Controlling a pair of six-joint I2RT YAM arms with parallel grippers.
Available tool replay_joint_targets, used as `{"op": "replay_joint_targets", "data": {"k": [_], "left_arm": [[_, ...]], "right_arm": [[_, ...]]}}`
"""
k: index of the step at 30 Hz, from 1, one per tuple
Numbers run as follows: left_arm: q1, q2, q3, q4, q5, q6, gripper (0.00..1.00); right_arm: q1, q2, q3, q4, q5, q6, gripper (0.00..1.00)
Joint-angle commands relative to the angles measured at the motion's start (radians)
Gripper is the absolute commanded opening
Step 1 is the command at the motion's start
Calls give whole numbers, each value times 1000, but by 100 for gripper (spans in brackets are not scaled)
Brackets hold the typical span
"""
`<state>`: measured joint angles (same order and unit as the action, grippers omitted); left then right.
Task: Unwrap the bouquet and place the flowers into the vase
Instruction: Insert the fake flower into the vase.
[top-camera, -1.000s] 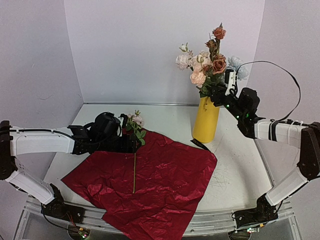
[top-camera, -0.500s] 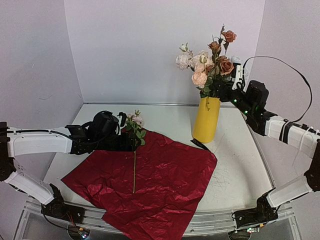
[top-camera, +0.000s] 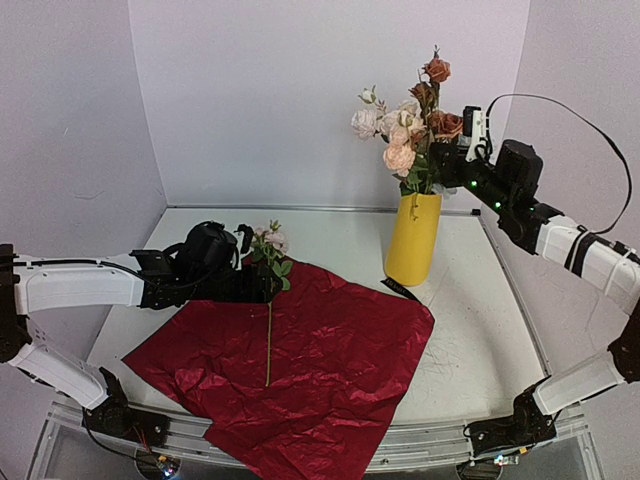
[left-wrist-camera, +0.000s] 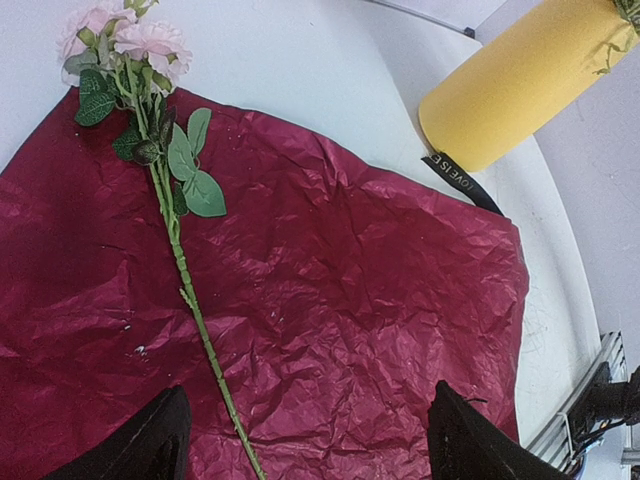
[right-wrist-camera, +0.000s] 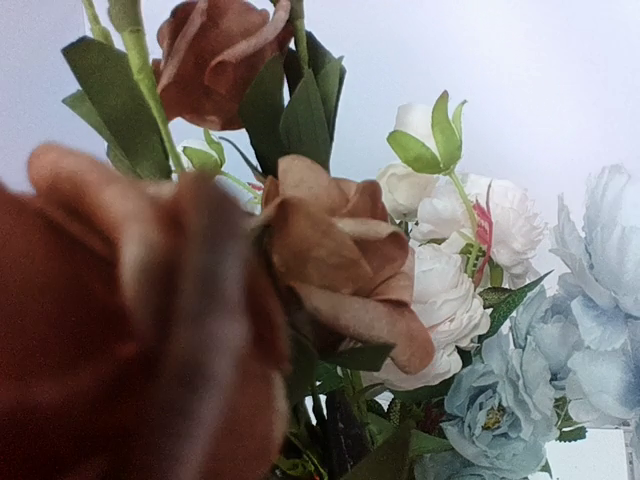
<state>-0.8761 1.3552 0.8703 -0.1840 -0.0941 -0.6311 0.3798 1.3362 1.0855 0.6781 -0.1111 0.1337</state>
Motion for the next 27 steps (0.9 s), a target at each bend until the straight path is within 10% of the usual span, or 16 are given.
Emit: {"op": "replay_joint_targets", "data": {"k": [1, 21, 27], "left_arm": [[0, -35, 11, 7, 11, -13, 82], [0, -21, 6, 5, 5, -15, 83], [0, -15, 7, 7, -1, -19, 82]], "right_arm": [[-5, 29, 40, 18, 29, -13, 0], [-5, 108, -82, 33, 109, 38, 3], [-5, 51, -70, 31, 93, 26, 29]]}}
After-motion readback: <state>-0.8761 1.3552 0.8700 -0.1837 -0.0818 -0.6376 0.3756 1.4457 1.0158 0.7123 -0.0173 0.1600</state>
